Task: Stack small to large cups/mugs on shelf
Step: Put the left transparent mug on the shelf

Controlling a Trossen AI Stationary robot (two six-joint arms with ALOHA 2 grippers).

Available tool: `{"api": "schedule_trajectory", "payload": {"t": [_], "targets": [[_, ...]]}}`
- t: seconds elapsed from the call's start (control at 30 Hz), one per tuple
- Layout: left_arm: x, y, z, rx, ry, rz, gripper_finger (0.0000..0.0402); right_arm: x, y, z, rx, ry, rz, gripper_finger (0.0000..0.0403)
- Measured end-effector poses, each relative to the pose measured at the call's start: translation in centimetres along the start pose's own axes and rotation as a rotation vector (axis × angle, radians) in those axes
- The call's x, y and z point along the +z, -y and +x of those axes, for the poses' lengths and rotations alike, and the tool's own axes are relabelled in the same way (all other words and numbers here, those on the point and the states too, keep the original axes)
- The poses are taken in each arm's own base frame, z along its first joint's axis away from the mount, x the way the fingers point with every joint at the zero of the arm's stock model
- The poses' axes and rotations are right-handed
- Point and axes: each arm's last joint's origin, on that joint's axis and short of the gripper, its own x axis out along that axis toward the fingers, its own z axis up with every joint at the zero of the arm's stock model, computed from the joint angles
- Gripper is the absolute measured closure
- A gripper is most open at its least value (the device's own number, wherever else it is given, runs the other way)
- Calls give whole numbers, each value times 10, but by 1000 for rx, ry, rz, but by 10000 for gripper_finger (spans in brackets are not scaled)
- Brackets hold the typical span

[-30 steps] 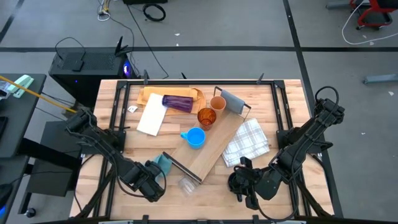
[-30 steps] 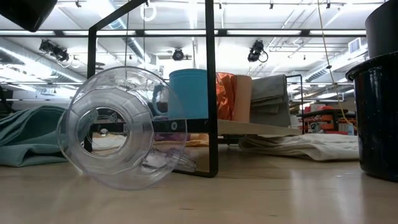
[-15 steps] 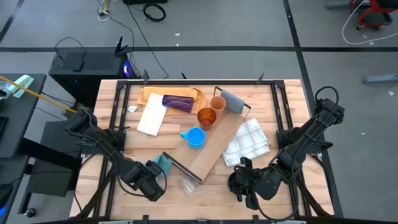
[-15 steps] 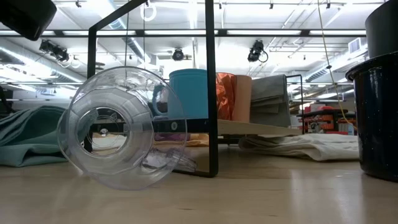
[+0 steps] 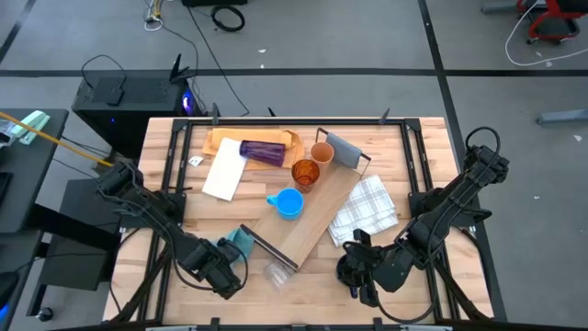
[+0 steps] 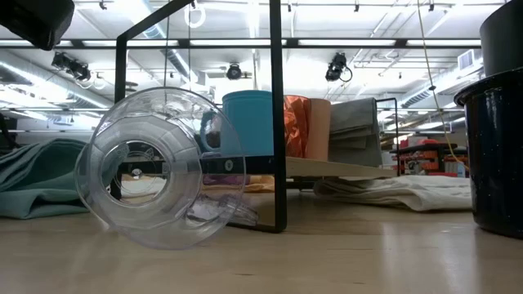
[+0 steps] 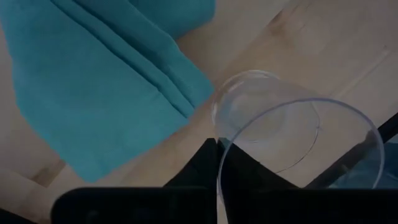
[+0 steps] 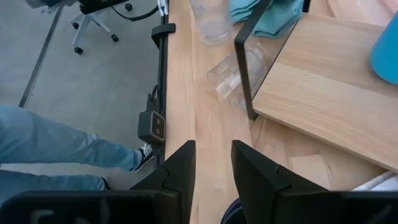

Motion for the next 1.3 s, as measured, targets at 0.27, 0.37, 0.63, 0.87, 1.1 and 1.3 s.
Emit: {"api": "schedule_trajectory", "payload": {"t": [0.27,0.37,0.63,0.87,1.1,1.3], "targets": [[4,0,-25,-47,7,22,391,1,1,0,-2,1,-1,292],[8,1,-45,-69,17,43,394,1,1,0,-2,1,-2,292],[15,0,-113,-127,78,120,395,1,1,0,-2,0,1,292],[30,-5,-173,-141,154,196,393,1,1,0,-2,0,1,292],[68,-25,-221,-106,333,247,392,1,1,0,-2,0,1,292],[117,-48,-225,-51,387,298,394,1,1,0,-2,0,2,292]]}}
